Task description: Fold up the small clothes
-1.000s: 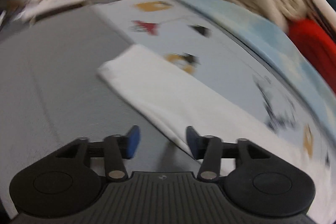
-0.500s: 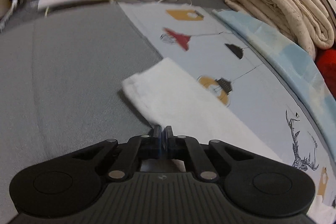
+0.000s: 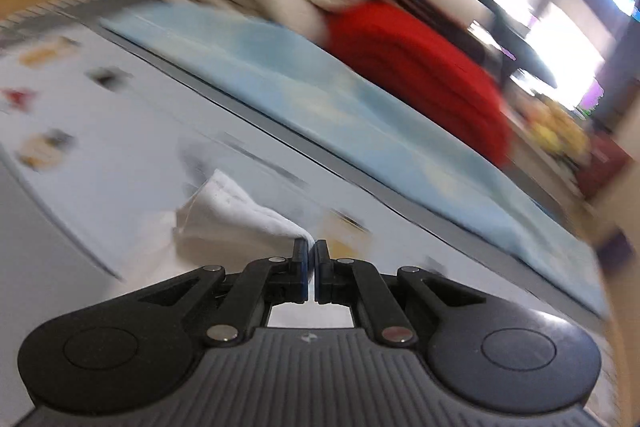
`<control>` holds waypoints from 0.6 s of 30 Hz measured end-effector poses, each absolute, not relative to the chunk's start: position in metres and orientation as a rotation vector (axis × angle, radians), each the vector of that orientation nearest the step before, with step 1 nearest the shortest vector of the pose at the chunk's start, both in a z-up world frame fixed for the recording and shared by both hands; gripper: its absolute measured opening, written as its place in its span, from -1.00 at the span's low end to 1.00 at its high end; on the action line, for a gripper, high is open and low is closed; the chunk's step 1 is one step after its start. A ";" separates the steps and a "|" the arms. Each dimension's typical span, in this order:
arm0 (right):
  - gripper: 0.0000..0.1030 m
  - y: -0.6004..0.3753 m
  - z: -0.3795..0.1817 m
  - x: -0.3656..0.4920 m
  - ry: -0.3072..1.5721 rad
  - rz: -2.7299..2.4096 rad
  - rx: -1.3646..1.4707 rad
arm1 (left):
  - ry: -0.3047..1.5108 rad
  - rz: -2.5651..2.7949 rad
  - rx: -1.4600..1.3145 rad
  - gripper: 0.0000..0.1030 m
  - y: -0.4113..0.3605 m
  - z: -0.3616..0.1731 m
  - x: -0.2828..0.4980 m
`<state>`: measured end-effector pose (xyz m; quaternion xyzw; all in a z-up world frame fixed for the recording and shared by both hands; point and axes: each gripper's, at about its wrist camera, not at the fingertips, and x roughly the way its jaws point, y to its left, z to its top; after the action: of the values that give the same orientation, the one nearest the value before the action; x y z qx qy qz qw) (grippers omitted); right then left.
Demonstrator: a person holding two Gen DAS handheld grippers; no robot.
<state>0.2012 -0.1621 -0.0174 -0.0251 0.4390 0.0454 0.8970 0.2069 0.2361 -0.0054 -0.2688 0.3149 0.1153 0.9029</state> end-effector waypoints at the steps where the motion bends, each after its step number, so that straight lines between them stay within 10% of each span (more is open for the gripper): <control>1: -0.70 -0.162 -0.025 0.206 0.920 0.096 -0.033 | 0.670 0.185 -0.563 -0.96 0.215 -0.006 0.213; 10: -0.69 -0.203 -0.070 0.226 1.035 0.010 0.153 | 0.826 -0.340 -0.641 -0.73 0.037 -0.017 0.262; 18: -0.37 -0.220 -0.083 0.236 1.014 0.079 0.259 | 0.876 -0.072 -0.516 -0.65 0.066 -0.032 0.269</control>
<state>0.2360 -0.2204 -0.0834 0.1235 0.4842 0.0376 0.8654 0.2692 0.0661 -0.0316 -0.2469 0.4193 -0.0343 0.8729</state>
